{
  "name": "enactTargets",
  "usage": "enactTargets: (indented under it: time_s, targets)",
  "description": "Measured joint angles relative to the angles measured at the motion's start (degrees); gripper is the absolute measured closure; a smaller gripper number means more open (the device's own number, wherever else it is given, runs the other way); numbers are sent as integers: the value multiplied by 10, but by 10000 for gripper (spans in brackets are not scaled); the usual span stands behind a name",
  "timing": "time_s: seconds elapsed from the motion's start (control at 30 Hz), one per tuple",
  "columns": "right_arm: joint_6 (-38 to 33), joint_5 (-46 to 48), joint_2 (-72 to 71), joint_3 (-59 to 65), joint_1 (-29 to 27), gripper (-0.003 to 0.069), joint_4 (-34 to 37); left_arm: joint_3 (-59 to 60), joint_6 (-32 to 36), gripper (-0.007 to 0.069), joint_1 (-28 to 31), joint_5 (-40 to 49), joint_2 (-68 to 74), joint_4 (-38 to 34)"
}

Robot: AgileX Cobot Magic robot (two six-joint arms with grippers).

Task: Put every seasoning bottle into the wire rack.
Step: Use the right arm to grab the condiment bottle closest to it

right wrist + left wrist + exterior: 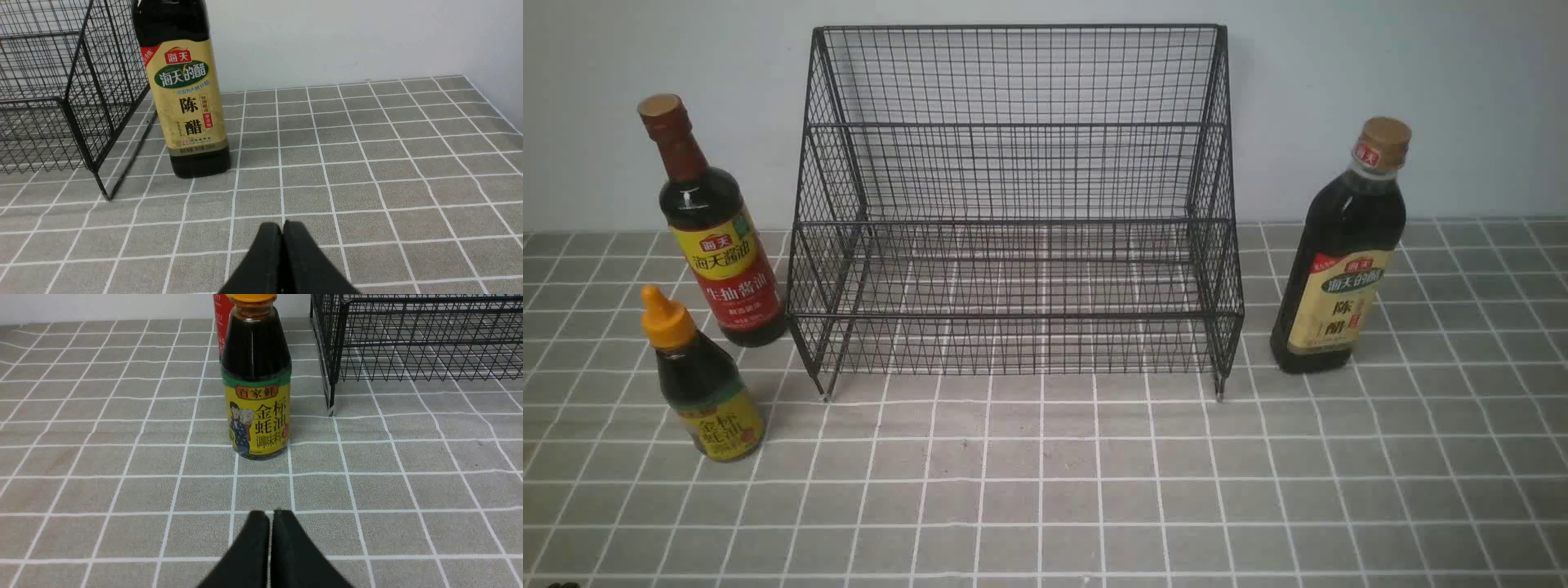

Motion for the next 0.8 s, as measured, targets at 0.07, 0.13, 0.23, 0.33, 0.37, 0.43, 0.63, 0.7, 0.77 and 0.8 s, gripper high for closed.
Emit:
enactTargets:
  time_s: [0.07, 0.13, 0.23, 0.33, 0.37, 0.43, 0.63, 0.7, 0.77, 0.8]
  targets:
    - [0, 0, 0, 0, 0, 671, 0, 0, 0, 631, 0, 0, 0, 0]
    - [0, 0, 0, 0, 0, 671, 0, 0, 0, 631, 0, 0, 0, 0]
    - [0, 0, 0, 0, 0, 671, 0, 0, 0, 631, 0, 0, 0, 0]
    - [0, 0, 0, 0, 0, 671, 0, 0, 0, 631, 0, 0, 0, 0]
    - [0, 0, 0, 0, 0, 671, 0, 0, 0, 631, 0, 0, 0, 0]
    - [0, 0, 0, 0, 0, 671, 0, 0, 0, 631, 0, 0, 0, 0]
    - [0, 0, 0, 0, 0, 671, 0, 0, 0, 631, 0, 0, 0, 0]
    - [3, -8, 0, 0, 0, 671, 4, 0, 0, 631, 0, 0, 0, 0]
    - [15, -39, 0, 3, 0, 671, 32, 0, 0, 631, 0, 0, 0, 0]
    - [24, -67, 0, 4, 0, 671, 54, 0, 0, 631, 0, 0, 0, 0]
